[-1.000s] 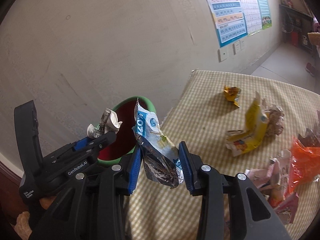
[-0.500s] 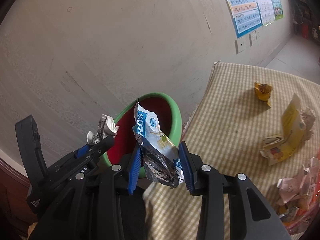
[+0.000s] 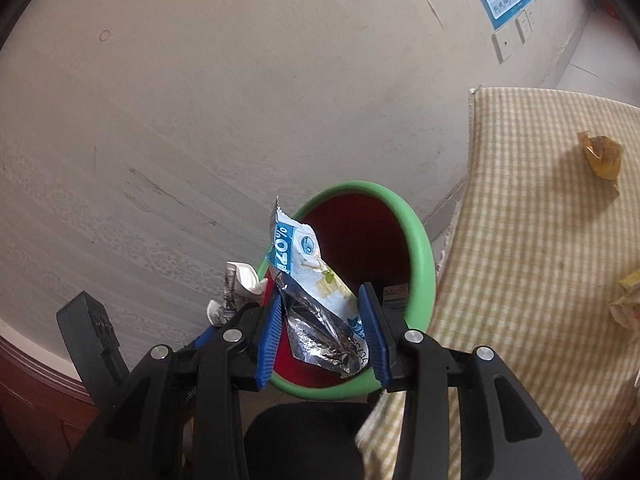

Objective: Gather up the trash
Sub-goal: 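Carry both items over the red bin and open both tools to release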

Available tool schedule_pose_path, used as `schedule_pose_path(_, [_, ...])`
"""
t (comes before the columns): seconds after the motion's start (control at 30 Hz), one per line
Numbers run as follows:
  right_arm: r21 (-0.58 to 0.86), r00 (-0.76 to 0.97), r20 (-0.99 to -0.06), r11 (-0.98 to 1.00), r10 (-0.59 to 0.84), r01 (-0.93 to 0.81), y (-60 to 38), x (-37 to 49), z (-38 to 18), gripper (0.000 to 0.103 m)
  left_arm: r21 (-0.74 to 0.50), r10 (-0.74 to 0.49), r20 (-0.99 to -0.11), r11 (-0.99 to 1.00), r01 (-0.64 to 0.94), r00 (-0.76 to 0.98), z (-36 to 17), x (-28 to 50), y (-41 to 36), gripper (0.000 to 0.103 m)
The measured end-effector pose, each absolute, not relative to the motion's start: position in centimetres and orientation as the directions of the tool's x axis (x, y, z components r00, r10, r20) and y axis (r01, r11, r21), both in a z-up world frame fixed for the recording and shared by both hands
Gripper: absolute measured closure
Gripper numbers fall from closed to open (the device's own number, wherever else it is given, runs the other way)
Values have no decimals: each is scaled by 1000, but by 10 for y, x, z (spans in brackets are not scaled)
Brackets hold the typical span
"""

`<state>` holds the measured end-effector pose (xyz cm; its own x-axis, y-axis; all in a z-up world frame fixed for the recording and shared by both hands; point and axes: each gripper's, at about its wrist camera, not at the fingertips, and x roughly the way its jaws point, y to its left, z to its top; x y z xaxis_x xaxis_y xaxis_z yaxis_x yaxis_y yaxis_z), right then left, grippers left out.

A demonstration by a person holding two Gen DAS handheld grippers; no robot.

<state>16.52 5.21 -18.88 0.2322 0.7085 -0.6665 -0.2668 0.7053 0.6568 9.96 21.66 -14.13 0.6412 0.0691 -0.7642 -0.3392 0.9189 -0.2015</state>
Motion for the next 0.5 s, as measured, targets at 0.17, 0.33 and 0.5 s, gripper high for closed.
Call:
schedule_pose_path(0.17, [684,238,-641,684,730,-253,63,178,-186,58,-184,92,-766,917,-354,637,-142,108,218,56])
schedule_pose_path(0.33, [698,274,-610,668,744,-258,59,184,-175,38,-184,118,-758,905,-384,642,-140,112,225,32])
schedule_pose_path(0.5, [638,346,-628,716,697,-283,22,169,-162,34,-187,106,-755,911,-368,647,-138,109,217,32])
